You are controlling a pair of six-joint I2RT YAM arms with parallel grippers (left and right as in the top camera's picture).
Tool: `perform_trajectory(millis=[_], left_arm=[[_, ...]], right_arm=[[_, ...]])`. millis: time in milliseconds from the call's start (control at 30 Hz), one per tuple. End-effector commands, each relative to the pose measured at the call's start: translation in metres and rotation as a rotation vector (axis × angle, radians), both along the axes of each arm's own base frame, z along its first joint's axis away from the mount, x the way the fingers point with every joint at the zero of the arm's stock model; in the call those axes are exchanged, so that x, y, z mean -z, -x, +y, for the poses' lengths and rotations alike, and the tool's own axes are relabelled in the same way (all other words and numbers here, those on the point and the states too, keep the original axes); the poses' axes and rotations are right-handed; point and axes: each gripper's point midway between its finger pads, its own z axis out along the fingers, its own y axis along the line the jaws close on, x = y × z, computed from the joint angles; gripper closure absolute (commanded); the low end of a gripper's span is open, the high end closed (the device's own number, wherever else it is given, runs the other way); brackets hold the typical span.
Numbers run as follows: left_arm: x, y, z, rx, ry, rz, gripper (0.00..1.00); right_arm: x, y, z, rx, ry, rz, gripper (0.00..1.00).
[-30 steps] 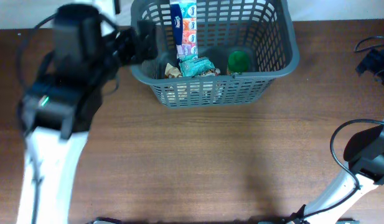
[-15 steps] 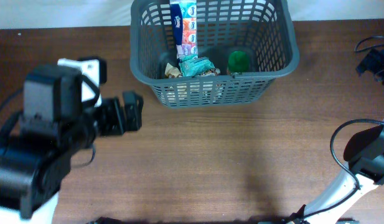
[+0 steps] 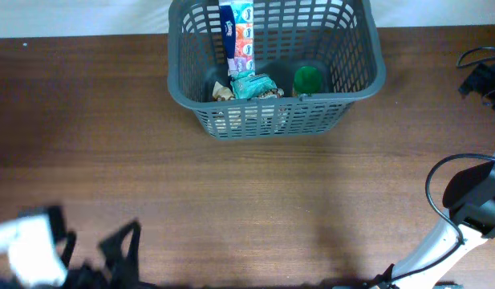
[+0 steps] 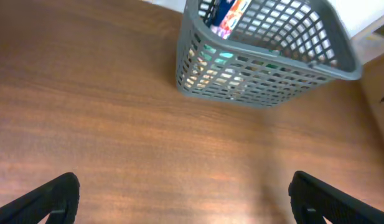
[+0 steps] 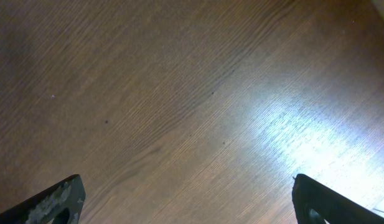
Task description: Pack container
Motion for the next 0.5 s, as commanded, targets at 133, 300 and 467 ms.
perform_trajectory(millis=[133, 300, 467], left_arm=[[0.013, 0.063, 0.016, -0.047, 0.091, -0.107, 0.01], [0.029, 0.079, 0.019, -0.042, 0.1, -0.133, 0.01], [0.039, 0.084, 0.012, -0.002, 0.122, -0.116, 0.01]], right_arm=[[0.001, 0.001, -0.002, 0.013, 0.0, 0.001, 0.01], [0.001, 0.001, -0.002, 0.013, -0.001, 0.001, 0.01], [0.001, 0.001, -0.002, 0.013, -0.001, 0.001, 0.01]])
